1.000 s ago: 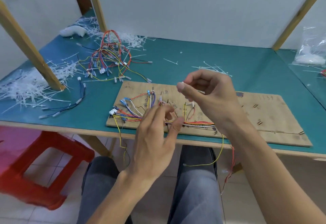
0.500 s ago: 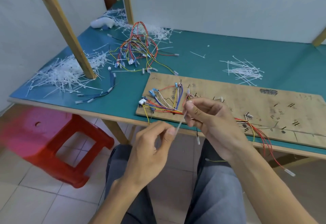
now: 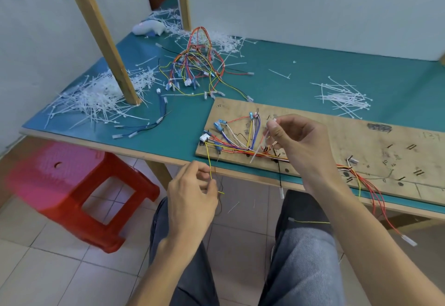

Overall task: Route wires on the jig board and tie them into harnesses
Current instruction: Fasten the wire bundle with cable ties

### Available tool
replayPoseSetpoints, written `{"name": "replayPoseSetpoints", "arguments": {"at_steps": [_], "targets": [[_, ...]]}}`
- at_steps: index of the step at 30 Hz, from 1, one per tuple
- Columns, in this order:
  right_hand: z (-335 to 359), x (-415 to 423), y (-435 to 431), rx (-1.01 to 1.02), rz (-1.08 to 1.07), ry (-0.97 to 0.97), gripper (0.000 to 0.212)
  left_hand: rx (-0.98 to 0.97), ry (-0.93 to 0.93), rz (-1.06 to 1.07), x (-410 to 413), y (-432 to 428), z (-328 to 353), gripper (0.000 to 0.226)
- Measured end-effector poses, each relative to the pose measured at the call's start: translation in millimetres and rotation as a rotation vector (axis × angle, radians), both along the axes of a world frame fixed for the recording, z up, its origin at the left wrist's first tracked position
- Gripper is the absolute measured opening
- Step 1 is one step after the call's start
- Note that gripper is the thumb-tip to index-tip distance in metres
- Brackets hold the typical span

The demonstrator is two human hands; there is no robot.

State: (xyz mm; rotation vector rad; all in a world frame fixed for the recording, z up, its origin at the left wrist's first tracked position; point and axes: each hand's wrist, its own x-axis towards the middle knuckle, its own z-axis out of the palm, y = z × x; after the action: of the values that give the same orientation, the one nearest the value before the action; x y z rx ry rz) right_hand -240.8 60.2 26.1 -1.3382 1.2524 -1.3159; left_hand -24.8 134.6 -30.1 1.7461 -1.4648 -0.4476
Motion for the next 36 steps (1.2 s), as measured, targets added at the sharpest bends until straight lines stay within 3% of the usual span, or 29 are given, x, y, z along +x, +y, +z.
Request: {"name": "replayPoseSetpoints", "arguments": {"at_steps": [4, 7, 9, 14, 18, 21, 29, 33, 36], "targets": [[-0.4, 0.9, -3.2, -0.006, 0.006, 0.043, 0.023, 0.1, 0.216, 0.022, 13.6, 2.2, 8.3, 0.022], [-0.6, 0.7, -6.4, -0.011, -0.014, 0.054, 0.02, 0.155, 0.621, 0.001, 19.4, 1.3, 23.9, 0.018], [0.2, 0.6, -9.4, -0.009, -0.011, 0.053, 0.019, 0.183, 0.796, -0.035, 16.9, -0.8, 34.5, 0.015], [1.7, 0.3, -18.1, -0.032, -0.031, 0.053, 0.015, 0.249, 1.082, -0.1, -7.0, -2.1, 38.4, 0.014], [3.0, 1.9, -28.6, -0.05, -0.072, 0.076, 0.016, 0.163, 1.206, -0.106, -36.8, -1.5, 28.8, 0.015], [3.1, 4.7, -36.9, -0.057, -0.095, 0.143, 0.017, 0.053, 1.055, -0.109, -55.2, -3.9, 19.7, 0.016], [-11.1, 9.5, -49.3, -0.106, -0.136, 0.35, 0.016, -0.213, 0.155, -0.072, -66.5, -21.3, -0.5, 0.014], [-17.0, 8.6, -50.0, -0.168, -0.153, 0.44, 0.015, -0.329, -0.133, -0.078, -66.7, -26.9, -2.7, 0.015], [-20.1, 9.6, -48.5, -0.202, -0.157, 0.488, 0.016, -0.323, -0.209, -0.086, -67.7, -25.6, -13.0, 0.019]]}}
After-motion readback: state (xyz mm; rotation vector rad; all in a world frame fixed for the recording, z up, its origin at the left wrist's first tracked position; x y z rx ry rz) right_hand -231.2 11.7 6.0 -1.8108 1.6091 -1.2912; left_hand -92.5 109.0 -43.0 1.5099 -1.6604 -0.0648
